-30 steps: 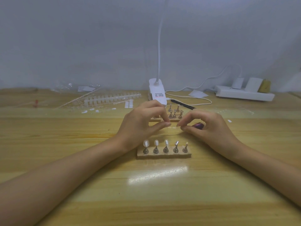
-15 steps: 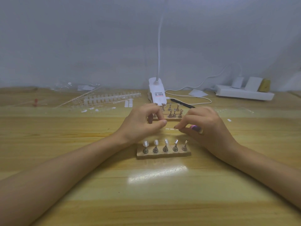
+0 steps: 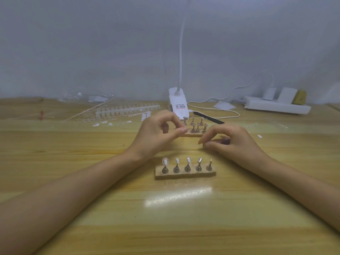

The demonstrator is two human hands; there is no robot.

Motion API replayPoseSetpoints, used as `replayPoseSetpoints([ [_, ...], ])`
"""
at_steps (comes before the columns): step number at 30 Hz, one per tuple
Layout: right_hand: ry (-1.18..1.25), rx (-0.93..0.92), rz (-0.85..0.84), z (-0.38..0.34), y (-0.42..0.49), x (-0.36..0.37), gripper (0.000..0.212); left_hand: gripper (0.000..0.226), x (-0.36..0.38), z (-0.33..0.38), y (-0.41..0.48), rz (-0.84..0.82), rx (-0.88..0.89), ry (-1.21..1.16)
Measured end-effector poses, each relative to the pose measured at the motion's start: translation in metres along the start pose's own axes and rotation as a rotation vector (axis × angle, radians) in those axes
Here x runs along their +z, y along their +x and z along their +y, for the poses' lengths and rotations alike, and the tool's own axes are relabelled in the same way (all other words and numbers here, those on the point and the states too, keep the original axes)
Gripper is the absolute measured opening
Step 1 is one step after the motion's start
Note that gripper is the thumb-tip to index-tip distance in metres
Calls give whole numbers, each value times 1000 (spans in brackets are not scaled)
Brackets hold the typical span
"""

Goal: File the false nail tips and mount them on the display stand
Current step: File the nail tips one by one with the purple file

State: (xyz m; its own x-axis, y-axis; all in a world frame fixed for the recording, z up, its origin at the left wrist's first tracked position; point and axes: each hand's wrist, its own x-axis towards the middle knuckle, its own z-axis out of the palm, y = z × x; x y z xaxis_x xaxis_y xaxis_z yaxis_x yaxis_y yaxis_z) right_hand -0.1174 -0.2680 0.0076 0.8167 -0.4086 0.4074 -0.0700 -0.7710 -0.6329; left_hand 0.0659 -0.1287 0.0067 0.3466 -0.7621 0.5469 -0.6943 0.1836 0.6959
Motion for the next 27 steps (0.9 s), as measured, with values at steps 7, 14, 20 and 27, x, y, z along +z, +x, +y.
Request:
replayPoseSetpoints([
  [7, 130, 125, 29, 3, 4, 0, 12, 17, -1, -2, 1, -23, -24, -84],
  [14, -280, 146, -239, 7, 12, -36, 29, 14, -3, -1, 2, -119, -29, -231],
  [20, -94, 205, -173, 5, 17, -47, 17, 16, -3, 0, 2, -179, -38, -240],
  [27, 408, 297, -136, -15, 12, -15, 17, 10, -2, -2, 3, -184, -43, -247],
])
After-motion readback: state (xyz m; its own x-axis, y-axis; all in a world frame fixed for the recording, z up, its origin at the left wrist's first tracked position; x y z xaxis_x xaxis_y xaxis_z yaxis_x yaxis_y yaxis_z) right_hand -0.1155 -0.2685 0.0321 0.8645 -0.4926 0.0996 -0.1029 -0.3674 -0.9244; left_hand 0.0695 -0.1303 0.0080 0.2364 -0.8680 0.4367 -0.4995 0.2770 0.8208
